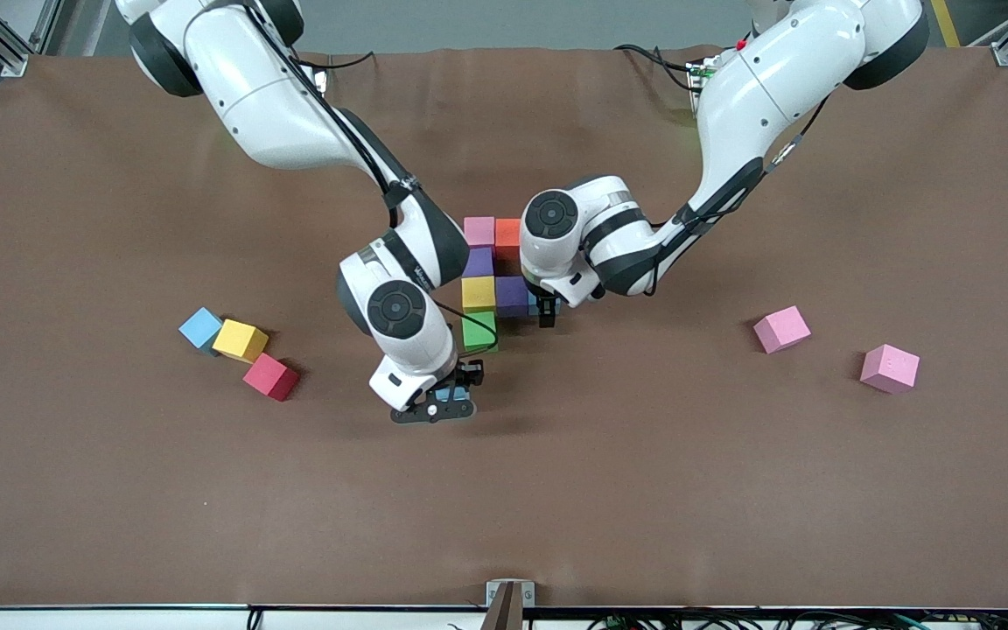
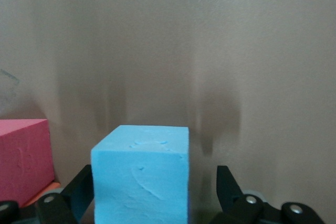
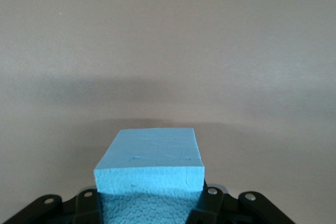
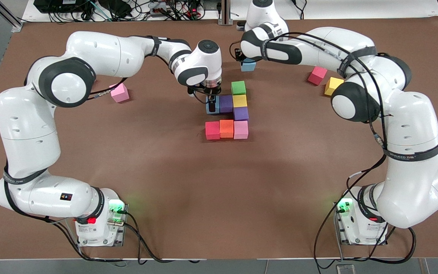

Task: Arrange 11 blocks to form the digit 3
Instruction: 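Place blue below green with the right gripper while the left gripper places blue, then grasp the pink cube with the left gripper while the right gripper retracts, then place the pink cube beside the bottom blue cube with the left gripper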

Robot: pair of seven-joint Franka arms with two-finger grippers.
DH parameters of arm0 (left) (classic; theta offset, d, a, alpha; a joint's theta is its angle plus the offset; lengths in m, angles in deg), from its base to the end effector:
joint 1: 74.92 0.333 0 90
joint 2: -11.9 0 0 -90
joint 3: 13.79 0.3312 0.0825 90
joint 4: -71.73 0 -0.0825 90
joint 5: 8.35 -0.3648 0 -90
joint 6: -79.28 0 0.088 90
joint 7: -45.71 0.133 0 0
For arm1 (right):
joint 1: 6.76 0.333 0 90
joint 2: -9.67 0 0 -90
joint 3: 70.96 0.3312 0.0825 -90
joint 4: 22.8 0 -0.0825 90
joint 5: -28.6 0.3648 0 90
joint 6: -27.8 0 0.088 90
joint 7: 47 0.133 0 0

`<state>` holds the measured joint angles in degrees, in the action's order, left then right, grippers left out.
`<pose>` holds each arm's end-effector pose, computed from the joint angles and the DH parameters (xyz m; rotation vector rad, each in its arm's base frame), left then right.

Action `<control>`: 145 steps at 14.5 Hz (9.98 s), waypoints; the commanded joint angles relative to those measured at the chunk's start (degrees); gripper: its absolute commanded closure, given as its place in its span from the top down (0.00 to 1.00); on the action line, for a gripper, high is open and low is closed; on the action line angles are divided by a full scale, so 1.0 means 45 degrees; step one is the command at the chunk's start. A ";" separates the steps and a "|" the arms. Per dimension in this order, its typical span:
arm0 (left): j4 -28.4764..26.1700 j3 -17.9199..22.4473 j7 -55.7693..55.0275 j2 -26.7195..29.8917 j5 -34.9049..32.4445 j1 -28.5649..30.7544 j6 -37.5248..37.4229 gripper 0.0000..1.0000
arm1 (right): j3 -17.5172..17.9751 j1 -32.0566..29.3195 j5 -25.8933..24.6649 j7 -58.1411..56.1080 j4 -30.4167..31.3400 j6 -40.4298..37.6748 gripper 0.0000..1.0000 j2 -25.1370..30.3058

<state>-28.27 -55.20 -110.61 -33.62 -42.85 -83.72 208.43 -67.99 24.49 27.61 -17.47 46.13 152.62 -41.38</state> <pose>0.4662 -0.4528 0.1987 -2.1713 -2.2138 0.0606 0.6398 0.4205 0.2417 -3.0721 -0.1078 -0.0915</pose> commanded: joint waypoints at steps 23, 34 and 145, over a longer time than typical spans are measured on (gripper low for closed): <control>0.0972 -0.1227 1.1621 0.2400 0.0481 0.5410 -0.4557 0.98 | 0.0004 0.1181 0.0922 0.0821 -0.0767 -0.0648 0.26 -0.1703; -0.0179 -0.1266 2.3186 0.2888 0.0227 0.9433 -0.5750 0.97 | -0.0055 0.1103 0.0668 0.0646 -0.0767 -0.1195 0.28 -0.1703; 0.5054 0.4126 0.5518 -0.0981 0.3898 -0.3161 0.1030 1.00 | -0.1031 -0.6807 0.0258 -0.5409 0.3510 -1.0648 1.00 1.1911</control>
<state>-4.80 -36.05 -86.96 -41.10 -25.62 -98.08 215.92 -72.96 -5.67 29.35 -42.27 61.57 104.49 11.75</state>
